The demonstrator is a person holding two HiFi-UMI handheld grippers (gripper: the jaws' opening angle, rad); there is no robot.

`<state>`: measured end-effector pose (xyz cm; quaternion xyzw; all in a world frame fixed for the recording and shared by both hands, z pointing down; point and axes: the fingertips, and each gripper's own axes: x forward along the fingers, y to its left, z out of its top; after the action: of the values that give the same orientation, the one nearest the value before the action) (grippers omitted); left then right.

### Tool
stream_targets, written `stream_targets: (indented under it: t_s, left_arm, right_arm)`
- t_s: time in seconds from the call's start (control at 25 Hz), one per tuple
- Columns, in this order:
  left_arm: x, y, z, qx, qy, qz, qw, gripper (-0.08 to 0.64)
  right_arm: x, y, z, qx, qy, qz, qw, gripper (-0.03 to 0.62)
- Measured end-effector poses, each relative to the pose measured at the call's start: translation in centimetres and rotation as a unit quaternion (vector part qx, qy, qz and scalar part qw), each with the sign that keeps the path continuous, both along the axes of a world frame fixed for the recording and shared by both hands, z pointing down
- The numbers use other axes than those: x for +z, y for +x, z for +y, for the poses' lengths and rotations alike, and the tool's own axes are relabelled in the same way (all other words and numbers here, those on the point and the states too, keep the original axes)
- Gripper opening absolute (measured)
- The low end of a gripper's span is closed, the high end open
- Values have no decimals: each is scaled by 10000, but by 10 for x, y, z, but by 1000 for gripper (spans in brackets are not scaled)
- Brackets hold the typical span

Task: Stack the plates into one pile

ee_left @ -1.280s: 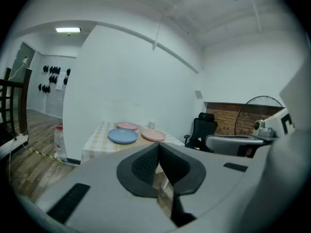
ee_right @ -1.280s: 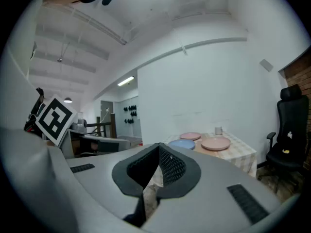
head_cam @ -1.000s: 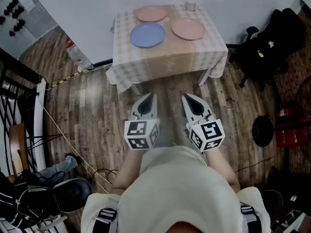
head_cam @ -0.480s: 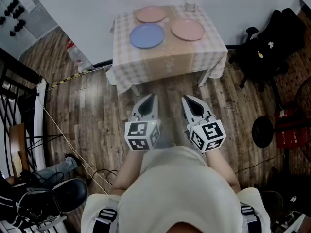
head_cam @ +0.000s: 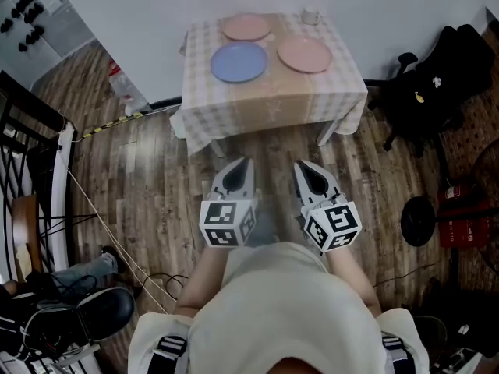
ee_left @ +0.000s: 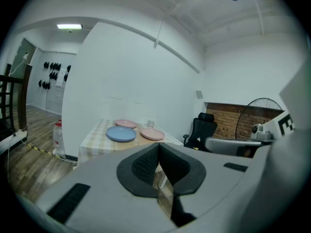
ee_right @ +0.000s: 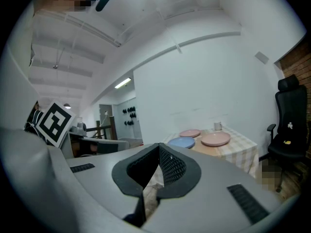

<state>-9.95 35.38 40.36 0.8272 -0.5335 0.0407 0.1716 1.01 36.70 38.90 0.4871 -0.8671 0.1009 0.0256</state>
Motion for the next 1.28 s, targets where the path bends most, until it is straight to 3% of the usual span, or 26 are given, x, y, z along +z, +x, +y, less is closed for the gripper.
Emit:
stream_targets:
  t_s: [0.52, 0.88, 1.28]
  left_arm:
    - [8, 7, -54, 53, -89, 101, 9999, 3]
    - [14, 20, -130, 211, -205, 163, 9994, 3]
    - [8, -8, -229, 201, -234, 159, 9994, 3]
  right_arm:
    - [9, 11, -51, 32, -111, 0, 9999, 0]
    - [8, 17, -127, 18, -103, 24, 9999, 0]
    - [6, -8, -226, 70, -206, 21, 9998, 0]
